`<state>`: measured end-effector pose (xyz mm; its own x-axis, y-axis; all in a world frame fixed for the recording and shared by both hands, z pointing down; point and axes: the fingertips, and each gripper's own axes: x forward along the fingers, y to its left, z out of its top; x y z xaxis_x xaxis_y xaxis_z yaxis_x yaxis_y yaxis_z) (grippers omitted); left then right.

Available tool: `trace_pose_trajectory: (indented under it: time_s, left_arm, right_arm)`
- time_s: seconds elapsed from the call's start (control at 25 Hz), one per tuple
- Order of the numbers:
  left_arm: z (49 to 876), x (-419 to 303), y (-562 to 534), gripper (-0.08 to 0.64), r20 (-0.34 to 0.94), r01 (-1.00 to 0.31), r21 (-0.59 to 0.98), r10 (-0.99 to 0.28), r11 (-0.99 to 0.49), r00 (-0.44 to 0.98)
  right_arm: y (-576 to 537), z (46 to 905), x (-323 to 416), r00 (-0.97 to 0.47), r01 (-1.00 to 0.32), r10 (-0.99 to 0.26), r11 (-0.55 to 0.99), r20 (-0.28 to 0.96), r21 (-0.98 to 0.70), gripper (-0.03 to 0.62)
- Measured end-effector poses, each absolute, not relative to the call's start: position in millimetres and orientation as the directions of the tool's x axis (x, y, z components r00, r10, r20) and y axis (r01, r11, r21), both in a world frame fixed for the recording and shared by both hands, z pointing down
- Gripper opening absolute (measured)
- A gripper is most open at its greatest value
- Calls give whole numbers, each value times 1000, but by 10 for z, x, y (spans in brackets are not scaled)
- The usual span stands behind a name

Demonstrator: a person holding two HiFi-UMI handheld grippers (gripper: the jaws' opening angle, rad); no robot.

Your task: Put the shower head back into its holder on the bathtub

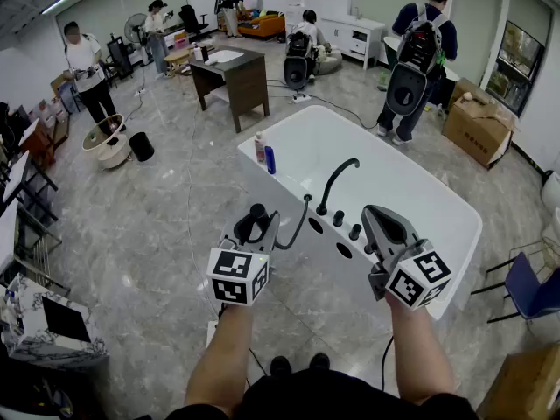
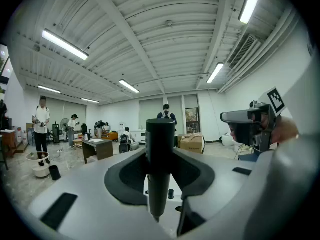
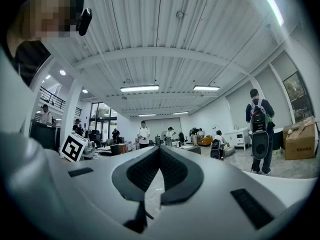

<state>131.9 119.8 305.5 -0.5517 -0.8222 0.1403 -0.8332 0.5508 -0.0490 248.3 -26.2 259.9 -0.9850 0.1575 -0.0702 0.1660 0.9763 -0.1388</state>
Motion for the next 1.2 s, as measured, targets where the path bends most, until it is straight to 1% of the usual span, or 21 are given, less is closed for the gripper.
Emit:
trace_pose_trajectory:
  time_s: [0.4, 0.56, 0.76, 0.92, 1.2]
  left_arm:
    - [3065, 1430, 1160, 141, 148, -833, -44, -821, 552, -552]
    - [3106, 1489, 1150, 142, 162, -831, -47, -817, 554, -554]
    - [3127, 1492, 1223, 141, 166, -816, -36, -802, 577, -574]
    - [3145, 1581, 1187, 141, 167, -807, -31, -793, 590, -586]
    - [3190, 1786, 1055, 141, 161, -801, -25, -788, 598, -594]
  right_arm:
    - [-368, 2677, 2615, -990, 141, 134, 977, -52, -160, 12]
    - [-349, 2713, 2669, -983, 179, 170, 972, -72, -152, 12]
    - [-284, 2762, 2688, -975, 219, 204, 954, -92, -203, 12]
    - [-354, 2825, 2792, -973, 226, 208, 943, -96, -244, 12]
    - [-499, 2909, 3000, -970, 243, 226, 937, -94, -250, 13]
